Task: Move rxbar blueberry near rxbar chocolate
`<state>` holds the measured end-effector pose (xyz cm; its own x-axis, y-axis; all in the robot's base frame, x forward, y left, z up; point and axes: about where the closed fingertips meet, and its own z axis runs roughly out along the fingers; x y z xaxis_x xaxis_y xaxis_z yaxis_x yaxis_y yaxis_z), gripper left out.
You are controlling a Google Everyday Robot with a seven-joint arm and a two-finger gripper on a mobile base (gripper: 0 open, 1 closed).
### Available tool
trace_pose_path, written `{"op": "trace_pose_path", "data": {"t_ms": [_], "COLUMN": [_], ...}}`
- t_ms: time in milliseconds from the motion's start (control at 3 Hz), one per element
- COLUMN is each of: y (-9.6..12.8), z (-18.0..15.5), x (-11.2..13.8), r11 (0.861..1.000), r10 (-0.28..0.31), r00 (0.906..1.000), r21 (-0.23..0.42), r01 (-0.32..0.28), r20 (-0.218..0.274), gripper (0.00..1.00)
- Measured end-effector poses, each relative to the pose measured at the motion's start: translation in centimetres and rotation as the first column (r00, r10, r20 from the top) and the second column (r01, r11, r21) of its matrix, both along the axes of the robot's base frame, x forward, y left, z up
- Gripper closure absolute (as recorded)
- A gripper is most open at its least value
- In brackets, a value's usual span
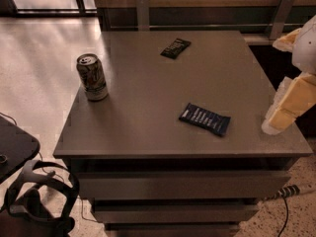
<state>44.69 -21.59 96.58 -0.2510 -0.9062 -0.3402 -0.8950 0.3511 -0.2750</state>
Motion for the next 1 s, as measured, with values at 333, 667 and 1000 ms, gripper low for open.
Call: {"op": "trace_pose_path", "data": {"t_ms": [333, 667, 1000], "y": [0.5, 1.0, 2.3], "z": [-3.7, -5.9, -9.5], "x": [1.8, 2.9, 4.1], "r11": [0.982, 0.960, 0.927], "r10": [-0.053, -0.066, -0.056], "r00": [0.9986, 0.9977, 0.9976], "r21": [0.181, 0.272, 0.370], "r01": [0.050, 0.067, 0.067], "r20": [0.008, -0.013, -0.042], "gripper": [0.00, 0.00, 0.00]}}
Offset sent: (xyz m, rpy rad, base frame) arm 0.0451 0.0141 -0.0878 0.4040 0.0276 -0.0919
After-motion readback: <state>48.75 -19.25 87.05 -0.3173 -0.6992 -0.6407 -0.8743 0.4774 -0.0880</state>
